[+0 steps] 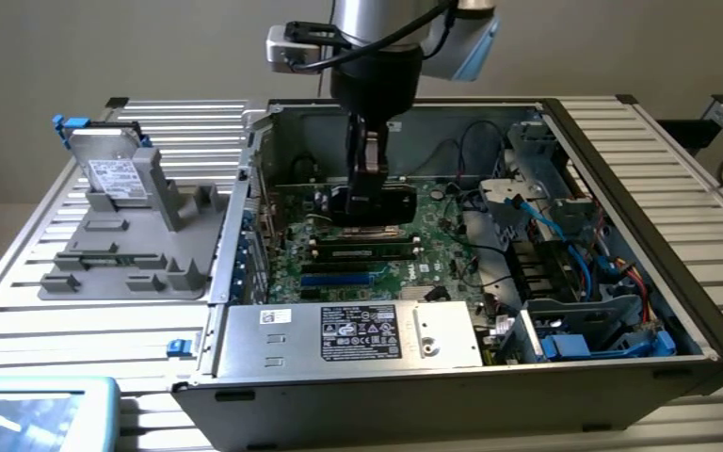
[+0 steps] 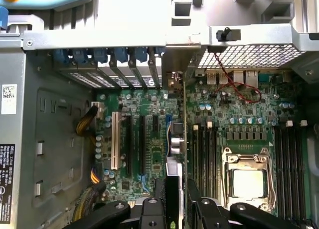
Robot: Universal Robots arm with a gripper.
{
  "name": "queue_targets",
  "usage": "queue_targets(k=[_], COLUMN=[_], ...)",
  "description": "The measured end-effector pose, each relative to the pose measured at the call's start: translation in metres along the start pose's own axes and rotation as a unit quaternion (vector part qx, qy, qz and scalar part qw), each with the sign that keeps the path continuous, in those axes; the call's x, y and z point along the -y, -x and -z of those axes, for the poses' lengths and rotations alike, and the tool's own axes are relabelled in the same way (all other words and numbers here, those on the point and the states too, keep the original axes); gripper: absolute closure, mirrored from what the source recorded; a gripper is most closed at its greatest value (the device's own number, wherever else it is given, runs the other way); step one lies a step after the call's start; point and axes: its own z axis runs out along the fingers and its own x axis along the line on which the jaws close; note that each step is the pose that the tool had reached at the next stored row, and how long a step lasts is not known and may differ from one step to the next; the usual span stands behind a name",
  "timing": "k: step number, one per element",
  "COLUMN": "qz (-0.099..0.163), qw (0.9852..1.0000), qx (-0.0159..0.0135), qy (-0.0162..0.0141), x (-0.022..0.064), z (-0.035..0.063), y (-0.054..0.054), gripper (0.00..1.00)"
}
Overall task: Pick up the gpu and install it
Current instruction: 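Insert the gpu into the slot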
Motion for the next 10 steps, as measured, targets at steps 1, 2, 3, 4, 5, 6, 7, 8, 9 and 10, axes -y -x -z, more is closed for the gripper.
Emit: queue_targets(k=[1, 2, 3, 4, 5, 6, 7, 8, 9, 10], qz=[0.000, 0.000, 0.000, 0.000, 0.000, 0.000, 0.000, 0.000, 0.000, 0.000], qw=[1.0000, 1.0000, 1.0000, 1.0000, 1.0000, 1.0000, 1.0000, 1.0000, 1.0000, 1.0000], qx=[0.0002, 0.0001, 0.0000, 0.0002, 0.0003, 0.0004, 0.0005, 0.0006, 0.0007, 0.0009], qy=[-0.0001, 0.0000, 0.0000, 0.0000, 0.0000, 0.0000, 0.0000, 0.0000, 0.0000, 0.0000], x=[0.0000, -0.0001, 0.0000, 0.0002, 0.0005, 0.0007, 0.0009, 0.0011, 0.0012, 0.0013], z=[-0.0020, -0.0038, -0.0056, -0.0077, -0.0096, -0.0115, -0.0134, -0.0153, -0.0172, -0.0190], y=[-0.001, -0.002, -0.004, -0.006, -0.008, -0.011, -0.013, -0.014, -0.015, -0.015], gripper=[0.72, 0.72, 0.72, 0.72, 0.72, 0.72, 0.72, 0.72, 0.72, 0.72])
